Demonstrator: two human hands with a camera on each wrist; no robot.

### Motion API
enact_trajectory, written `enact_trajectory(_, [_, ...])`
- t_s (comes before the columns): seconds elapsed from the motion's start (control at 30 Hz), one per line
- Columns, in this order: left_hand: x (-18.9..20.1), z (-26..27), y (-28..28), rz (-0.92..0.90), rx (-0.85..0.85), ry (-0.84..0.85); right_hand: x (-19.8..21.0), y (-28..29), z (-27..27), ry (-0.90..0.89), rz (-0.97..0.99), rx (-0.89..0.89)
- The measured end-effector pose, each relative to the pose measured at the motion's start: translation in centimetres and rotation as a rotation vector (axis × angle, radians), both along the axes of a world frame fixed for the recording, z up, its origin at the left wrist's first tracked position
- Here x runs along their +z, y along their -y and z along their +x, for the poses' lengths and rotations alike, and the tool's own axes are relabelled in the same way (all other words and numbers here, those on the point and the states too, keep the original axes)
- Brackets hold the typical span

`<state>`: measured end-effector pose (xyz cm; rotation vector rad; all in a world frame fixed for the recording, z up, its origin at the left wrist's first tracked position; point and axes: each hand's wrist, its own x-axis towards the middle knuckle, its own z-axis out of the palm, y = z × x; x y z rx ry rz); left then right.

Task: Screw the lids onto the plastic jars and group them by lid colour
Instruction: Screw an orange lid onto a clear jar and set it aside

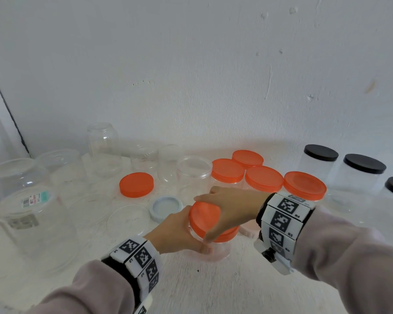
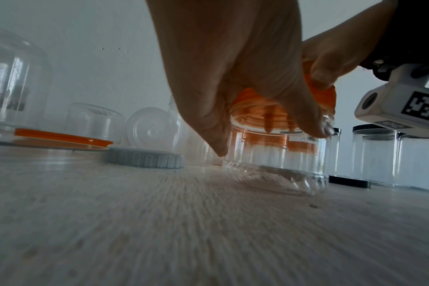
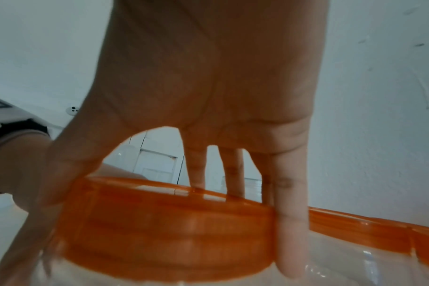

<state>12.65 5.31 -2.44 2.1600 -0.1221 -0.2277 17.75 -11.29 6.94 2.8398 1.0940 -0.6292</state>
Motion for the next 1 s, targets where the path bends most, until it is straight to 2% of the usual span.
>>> enact_trajectory(0.13, [0.1, -0.1, 0.1, 0.018, 0.005, 0.023, -0.4, 0.2, -0.2, 0.038, 0.033, 0.001])
enact_trajectory(0.27, [0.0, -0.3, 0.7, 0.053, 0.041, 0.081, -1.3, 0.2, -0.7, 0.116, 0.117, -0.077])
enact_trajectory(0.43, [0.1, -0.5, 0.8, 0.063, 0.038, 0.091, -1.7, -0.2, -1.0, 0.133, 0.077, -0.145])
enact_trajectory(0.57, [0.2, -0.5, 0.8, 0.065, 0.038, 0.076, -0.9, -0.2, -0.7, 0.036, -0.016, -0.143])
enact_trajectory(0.73, [0.4, -0.6, 0.9, 0.078, 0.053, 0.076, 1.6, -0.2, 0.0, -0.079, -0.089, -0.006])
enact_trajectory(1.0, [0.5, -0.7, 1.0, 0.067, 0.046, 0.087, 1.6, -0.2, -0.5, 0.085, -0.128, -0.17])
